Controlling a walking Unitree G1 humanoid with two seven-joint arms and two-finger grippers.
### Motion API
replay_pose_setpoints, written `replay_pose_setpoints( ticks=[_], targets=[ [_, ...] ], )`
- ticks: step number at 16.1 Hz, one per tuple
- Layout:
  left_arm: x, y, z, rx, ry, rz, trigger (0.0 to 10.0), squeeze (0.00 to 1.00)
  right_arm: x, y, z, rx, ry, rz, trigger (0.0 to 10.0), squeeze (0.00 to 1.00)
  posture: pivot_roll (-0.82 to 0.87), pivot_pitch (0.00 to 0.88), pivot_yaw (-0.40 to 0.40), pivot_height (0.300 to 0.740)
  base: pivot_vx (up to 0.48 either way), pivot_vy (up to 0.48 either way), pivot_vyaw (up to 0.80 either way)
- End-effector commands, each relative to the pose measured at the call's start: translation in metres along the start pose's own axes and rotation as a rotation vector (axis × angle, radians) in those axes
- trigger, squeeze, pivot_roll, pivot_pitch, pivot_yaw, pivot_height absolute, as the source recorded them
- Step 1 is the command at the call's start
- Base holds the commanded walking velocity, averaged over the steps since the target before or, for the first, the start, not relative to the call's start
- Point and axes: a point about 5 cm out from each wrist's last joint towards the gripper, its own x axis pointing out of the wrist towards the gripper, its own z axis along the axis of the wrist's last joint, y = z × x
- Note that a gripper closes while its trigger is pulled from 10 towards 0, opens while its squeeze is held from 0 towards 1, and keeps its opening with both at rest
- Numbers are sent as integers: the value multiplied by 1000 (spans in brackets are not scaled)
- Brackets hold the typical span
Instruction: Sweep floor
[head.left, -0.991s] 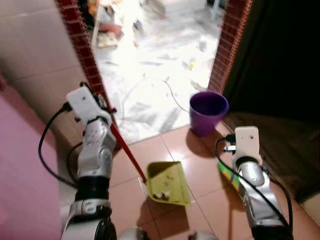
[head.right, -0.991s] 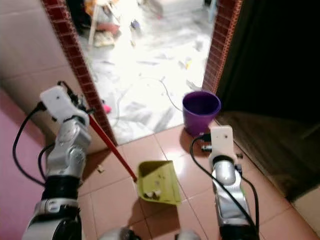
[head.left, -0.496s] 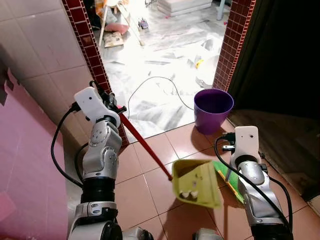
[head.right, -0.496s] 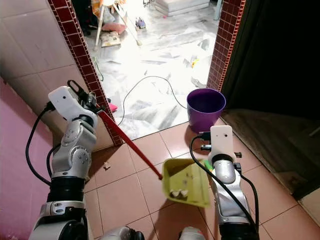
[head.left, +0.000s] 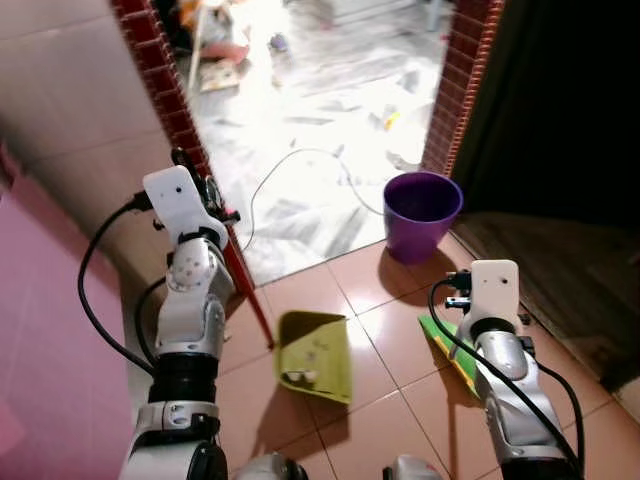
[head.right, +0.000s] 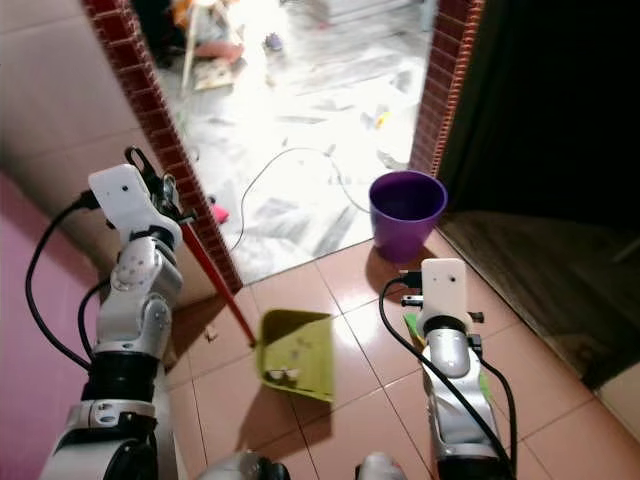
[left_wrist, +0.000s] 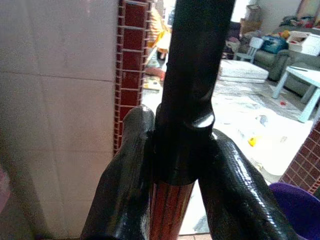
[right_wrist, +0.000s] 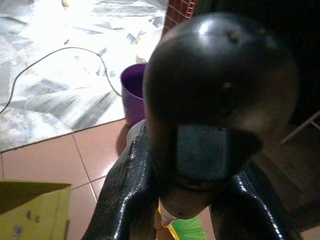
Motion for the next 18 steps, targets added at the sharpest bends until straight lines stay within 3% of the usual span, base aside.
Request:
replay_pose_setpoints(
  ticks=[1, 2, 6, 9, 15, 18],
  targets=[
    [2, -7, 24, -42, -101, -28, 10000, 0, 5, -1, 2, 3, 0, -11, 10000, 0, -117, 0, 110, 740, 0, 0, -644],
    [2, -8, 27, -41, -112, -31, 10000, 0, 6, -1, 3, 4, -6, -9, 10000, 0, -117, 0, 110, 740, 0, 0, -456],
    [7, -10, 72, -78, -276, 10, 10000, 0, -6, 5, -29, -49, 83, 74, 10000, 0, -112, 0, 106, 740, 0, 0, -102],
    [16, -13, 111, -87, -397, 4, 10000, 0, -7, 5, -32, -53, 88, 74, 10000, 0, -121, 0, 119, 740, 81, 0, 0],
    [21, -33, 135, -137, -459, -51, 10000, 0, -8, 12, -31, -58, 76, 103, 10000, 0, -122, 0, 127, 740, 459, 0, -776],
    [21, -35, 141, -131, -482, -41, 10000, 0, -9, 14, -33, -52, 82, 120, 10000, 0, -118, 0, 128, 740, 477, 0, -533]
  ],
)
